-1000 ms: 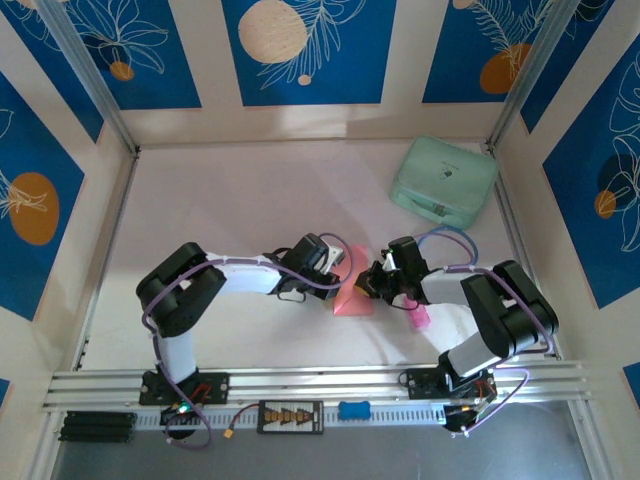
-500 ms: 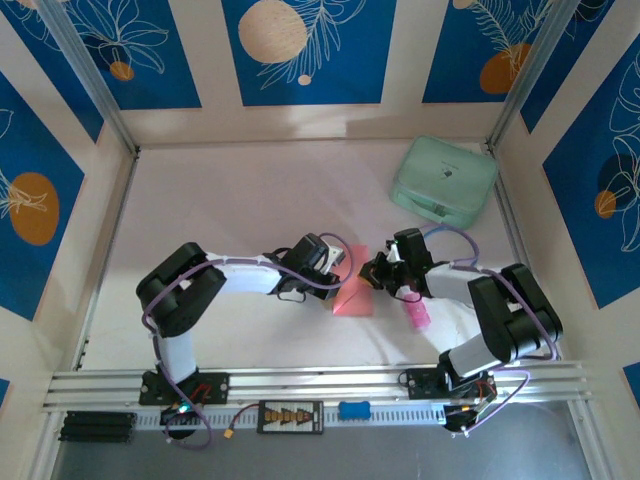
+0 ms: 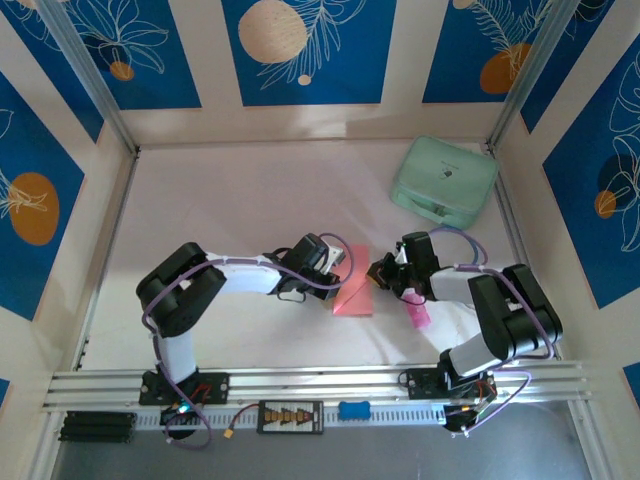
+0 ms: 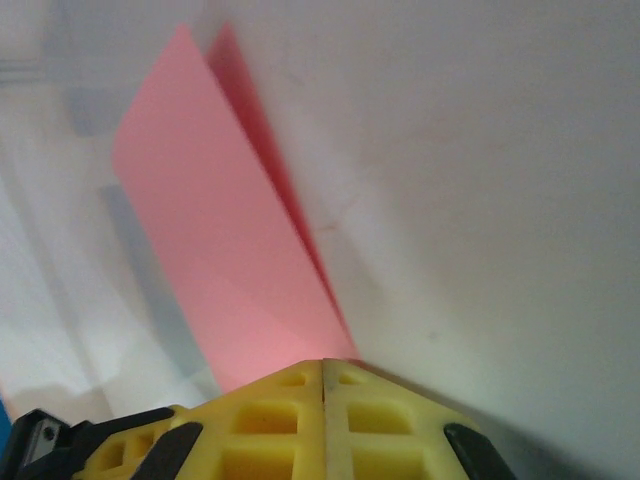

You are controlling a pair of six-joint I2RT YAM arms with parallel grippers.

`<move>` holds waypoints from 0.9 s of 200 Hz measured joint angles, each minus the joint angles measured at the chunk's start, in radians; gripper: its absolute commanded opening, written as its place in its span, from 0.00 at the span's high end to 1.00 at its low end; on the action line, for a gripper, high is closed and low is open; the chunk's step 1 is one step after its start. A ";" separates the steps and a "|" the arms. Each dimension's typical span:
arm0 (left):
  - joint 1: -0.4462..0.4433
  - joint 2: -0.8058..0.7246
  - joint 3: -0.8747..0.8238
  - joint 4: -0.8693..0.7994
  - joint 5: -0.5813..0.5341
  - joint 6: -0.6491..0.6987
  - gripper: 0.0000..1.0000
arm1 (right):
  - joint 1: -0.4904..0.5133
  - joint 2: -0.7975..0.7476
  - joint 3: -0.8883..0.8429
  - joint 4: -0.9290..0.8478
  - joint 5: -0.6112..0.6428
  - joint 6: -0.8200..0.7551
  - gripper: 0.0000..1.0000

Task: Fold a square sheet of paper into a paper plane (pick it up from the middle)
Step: Fold the triangle a second time at the center of the table.

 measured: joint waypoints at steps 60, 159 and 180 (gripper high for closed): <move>0.000 0.000 0.000 0.000 0.000 0.000 1.00 | 0.077 -0.136 0.116 -0.210 0.070 -0.079 1.00; 0.000 0.000 0.000 -0.001 0.000 0.000 1.00 | 0.137 0.015 0.073 -0.148 0.064 -0.039 1.00; 0.001 0.000 0.000 -0.004 0.000 0.000 1.00 | 0.137 0.025 0.072 -0.125 0.060 -0.038 1.00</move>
